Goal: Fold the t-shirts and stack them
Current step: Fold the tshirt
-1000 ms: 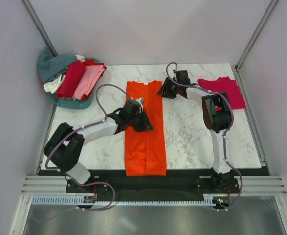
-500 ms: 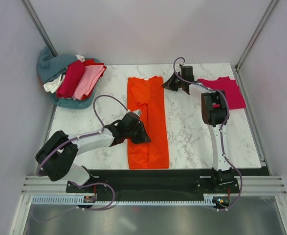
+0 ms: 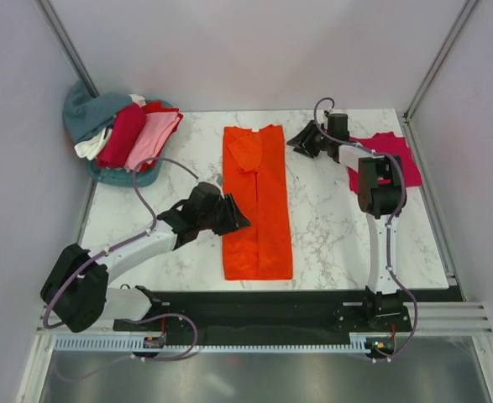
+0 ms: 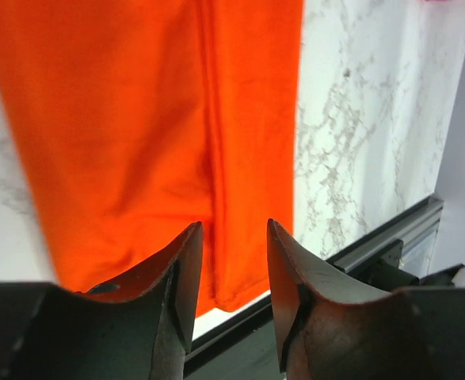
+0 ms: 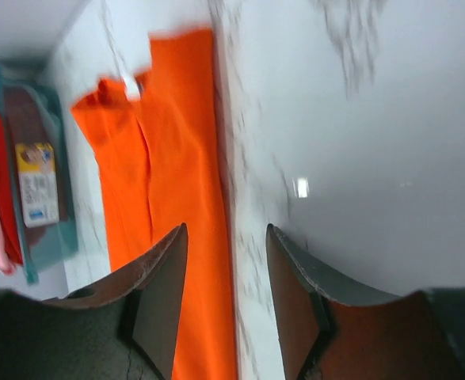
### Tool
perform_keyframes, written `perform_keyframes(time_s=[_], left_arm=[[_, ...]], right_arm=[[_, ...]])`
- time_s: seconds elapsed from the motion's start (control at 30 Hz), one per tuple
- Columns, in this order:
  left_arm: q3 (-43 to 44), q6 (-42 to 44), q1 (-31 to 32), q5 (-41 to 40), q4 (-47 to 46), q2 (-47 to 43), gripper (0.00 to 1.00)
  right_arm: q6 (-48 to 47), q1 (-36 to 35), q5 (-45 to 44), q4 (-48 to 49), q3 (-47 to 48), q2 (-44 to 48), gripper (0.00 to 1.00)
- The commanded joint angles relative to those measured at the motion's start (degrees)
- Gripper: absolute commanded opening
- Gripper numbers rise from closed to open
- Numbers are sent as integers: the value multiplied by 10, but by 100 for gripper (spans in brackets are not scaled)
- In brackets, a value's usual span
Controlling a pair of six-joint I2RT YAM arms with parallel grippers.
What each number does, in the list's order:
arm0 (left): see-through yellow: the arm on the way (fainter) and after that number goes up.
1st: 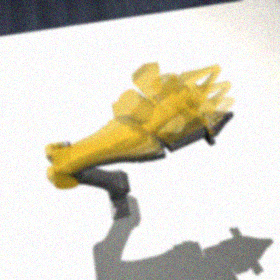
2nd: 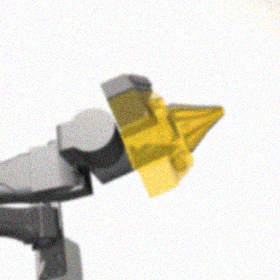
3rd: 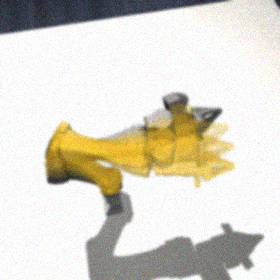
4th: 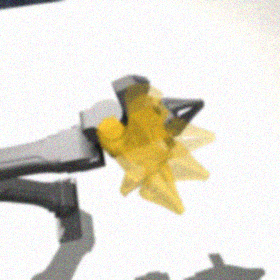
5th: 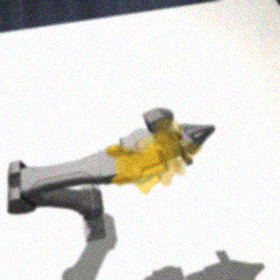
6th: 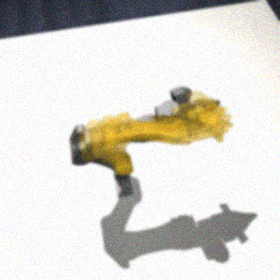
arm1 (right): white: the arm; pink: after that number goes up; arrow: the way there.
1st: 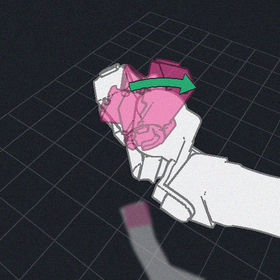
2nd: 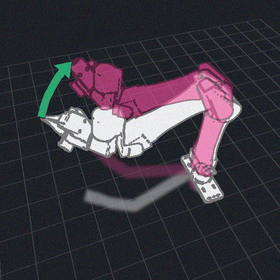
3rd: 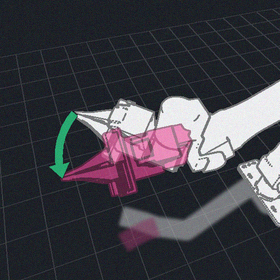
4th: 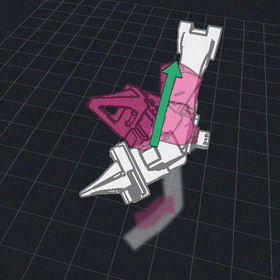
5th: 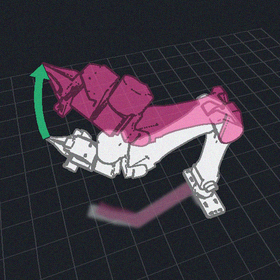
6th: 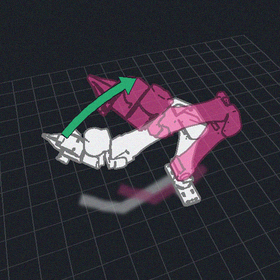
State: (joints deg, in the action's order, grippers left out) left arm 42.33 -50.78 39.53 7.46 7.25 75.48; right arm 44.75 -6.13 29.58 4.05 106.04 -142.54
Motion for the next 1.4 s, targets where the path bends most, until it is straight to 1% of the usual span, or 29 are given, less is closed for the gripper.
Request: perform_keyframes(time_s=[0.0, 0.03, 0.07, 0.1, 0.13, 0.17, 0.2, 0.23, 0.27, 0.3, 0.33, 0.37, 0.4, 0.43, 0.47, 0.53, 0.6, 0.63, 0.7, 0.73, 0.9, 1.07, 1.27, 1.3, 1.37], left_arm=[[-34, 27, -32, -18, 16, -38, 46], [-41, 30, -37, -19, 21, -56, 48], [-57, 31, -39, -21, 25, -64, 49], [-66, 29, -43, -21, 29, -74, 51], [-76, 27, -45, -16, 29, -91, 51], [-96, 24, -46, -15, 30, -99, 51], [-106, 22, -48, -13, 30, -108, 52], [-116, 22, -49, -14, 33, -117, 52], [-131, 21, -50, -15, 36, -131, 53], [-137, 20, -54, -16, 42, -138, 55], [-139, 20, -55, -13, 62, -143, 57], [-143, 22, -57, -10, 69, -156, 58], [-145, 22, -57, -6, 77, -162, 63], [-146, 21, -57, 6, 84, -166, 64], [-150, 21, -57, 14, 93, -169, 64], [-160, 18, -56, 34, 98, -171, 64], [-172, 17, -56, 41, 100, -175, 64], [-177, 17, -56, 43, 100, -176, 64], [-192, 16, -56, 48, 99, -176, 63], [-196, 15, -56, 54, 97, -175, 62], [-218, 17, -55, 76, 81, -170, 59], [-239, 17, -55, 94, 64, -170, 59], [-257, 10, -55, 112, 45, -170, 56], [-259, 11, -55, 113, 45, -171, 55], [-265, 12, -55, 117, 44, -172, 55]], right_arm=[[-57, -6, -11, -45, -127, 100, 53], [-64, -8, -17, -45, -203, 156, 53], [-73, -11, -29, -45, -243, 184, 52], [-85, -15, -39, -44, -322, 214, 52], [-89, -25, -51, -45, -361, 244, 52], [-92, -32, -63, -45, -401, 301, 52], [-92, -41, -94, -45, -439, 328, 51], [-95, -61, -107, -45, -510, 357, 51], [-96, -72, -121, -47, -542, 409, 51], [-96, -83, -140, -57, -598, 435, 50], [-97, -105, -150, -64, -624, 459, 49], [-95, -116, -159, -81, -648, 508, 49], [-95, -127, -167, -92, -692, 534, 50], [-94, -155, -186, -101, -711, 560, 50], [-90, -167, -190, -112, -731, 608, 50], [-77, -191, -187, -132, -781, 670, 51], [-49, -199, -180, -148, -820, 705, 51], [-42, -211, -176, -150, -830, 737, 51], [-14, -226, -170, -152, -854, 763, 52], [-7, -246, -168, -153, -858, 777, 52], [23, -312, -174, -143, -864, 765, 52], [45, -334, -157, -121, -877, 754, 48], [53, -347, -155, -148, -890, 787, 34], [53, -347, -155, -148, -894, 792, 28], [54, -347, -152, -150, -897, 797, 22]])
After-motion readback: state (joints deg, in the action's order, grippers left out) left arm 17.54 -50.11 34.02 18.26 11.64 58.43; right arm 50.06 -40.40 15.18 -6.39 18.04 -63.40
